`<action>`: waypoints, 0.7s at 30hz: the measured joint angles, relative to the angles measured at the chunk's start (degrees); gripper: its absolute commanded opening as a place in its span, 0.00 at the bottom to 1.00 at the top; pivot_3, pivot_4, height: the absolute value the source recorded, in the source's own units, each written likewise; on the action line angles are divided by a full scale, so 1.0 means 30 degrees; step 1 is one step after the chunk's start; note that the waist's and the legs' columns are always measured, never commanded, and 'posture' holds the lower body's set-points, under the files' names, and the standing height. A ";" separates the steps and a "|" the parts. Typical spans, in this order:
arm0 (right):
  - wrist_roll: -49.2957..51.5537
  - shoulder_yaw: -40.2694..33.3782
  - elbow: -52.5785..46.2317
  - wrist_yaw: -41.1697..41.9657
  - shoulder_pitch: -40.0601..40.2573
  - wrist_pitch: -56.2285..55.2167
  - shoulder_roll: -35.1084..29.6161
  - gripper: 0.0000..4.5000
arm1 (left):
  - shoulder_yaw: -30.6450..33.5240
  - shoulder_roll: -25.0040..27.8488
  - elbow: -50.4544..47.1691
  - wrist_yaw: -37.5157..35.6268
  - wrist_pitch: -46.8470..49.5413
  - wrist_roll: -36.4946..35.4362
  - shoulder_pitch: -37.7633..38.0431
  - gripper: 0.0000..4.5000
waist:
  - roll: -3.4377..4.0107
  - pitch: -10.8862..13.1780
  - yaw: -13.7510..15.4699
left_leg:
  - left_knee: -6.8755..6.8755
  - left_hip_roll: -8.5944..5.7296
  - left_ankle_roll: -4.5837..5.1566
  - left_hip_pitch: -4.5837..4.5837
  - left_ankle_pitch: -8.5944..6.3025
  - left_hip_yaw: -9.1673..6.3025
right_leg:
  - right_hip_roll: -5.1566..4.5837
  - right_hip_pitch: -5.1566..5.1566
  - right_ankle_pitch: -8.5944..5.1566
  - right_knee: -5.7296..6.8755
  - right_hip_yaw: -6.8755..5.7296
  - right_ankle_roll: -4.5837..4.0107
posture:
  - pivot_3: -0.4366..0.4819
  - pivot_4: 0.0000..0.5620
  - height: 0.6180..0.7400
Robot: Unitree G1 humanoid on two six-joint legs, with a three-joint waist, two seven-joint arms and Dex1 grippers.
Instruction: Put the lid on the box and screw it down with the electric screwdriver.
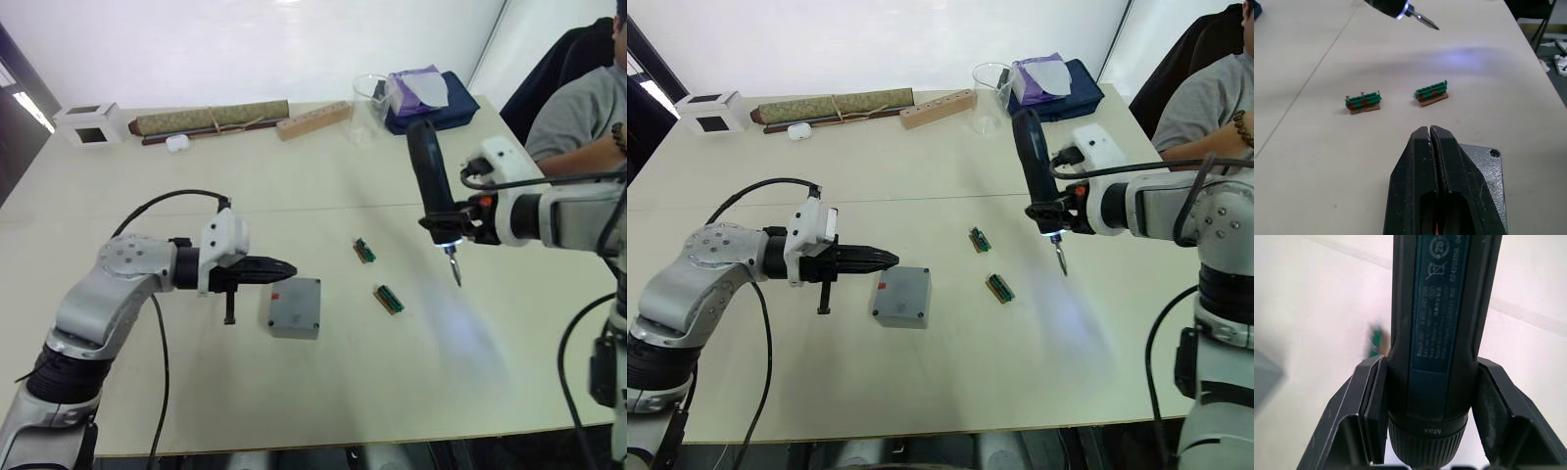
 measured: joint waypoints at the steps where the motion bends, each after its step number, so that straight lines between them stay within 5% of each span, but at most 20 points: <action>1: 0.0002 0.0500 0.0552 -0.0020 0.0023 -0.0001 -0.0178 0.46 | 0.0023 -0.0012 -0.0051 0.0111 0.0043 -0.0056 0.0000 0.00 | -0.0001 0.0007 -0.0018 | 0.0013 -0.0001 0.0000 -0.0008 0.0000 0.0002 | 0.0000 -0.0001 0.0003 0.0002 0.0001 0.0005 | 0.48 0.27 0.97; 12: -0.2206 0.4836 0.5489 0.0429 0.0019 0.0002 -0.0397 0.46 | 0.0784 0.0347 -0.1109 0.1190 0.0821 -0.1031 0.0692 0.00 | 0.0009 0.0018 -0.0049 | 0.0198 0.0002 0.0002 -0.0020 -0.0001 -0.0003 | 0.0022 0.0004 0.0008 0.0144 0.0003 0.0014 | 0.48 0.27 0.97; 19: -0.4377 0.4265 0.6974 0.1135 -0.0294 -0.0014 0.0952 0.46 | 0.1638 0.0571 -0.2431 0.2333 0.1592 -0.1767 0.1073 0.00 | -0.0091 0.0010 -0.0040 | 0.0358 0.0000 0.0001 0.0031 0.0000 -0.0028 | 0.0036 0.0072 0.0014 0.0289 0.0000 0.0024 | 0.48 0.27 0.97; 21: -0.4853 0.4148 0.7085 0.1349 -0.0315 -0.0058 0.1231 0.68 | 0.1880 0.0574 -0.2770 0.2756 0.1783 -0.1979 0.1394 0.00 | -0.0097 0.0007 -0.0065 | 0.0383 0.0002 -0.0001 0.0038 0.0002 -0.0026 | 0.0041 0.0081 0.0029 0.0302 0.0002 0.0037 | 0.48 0.27 0.97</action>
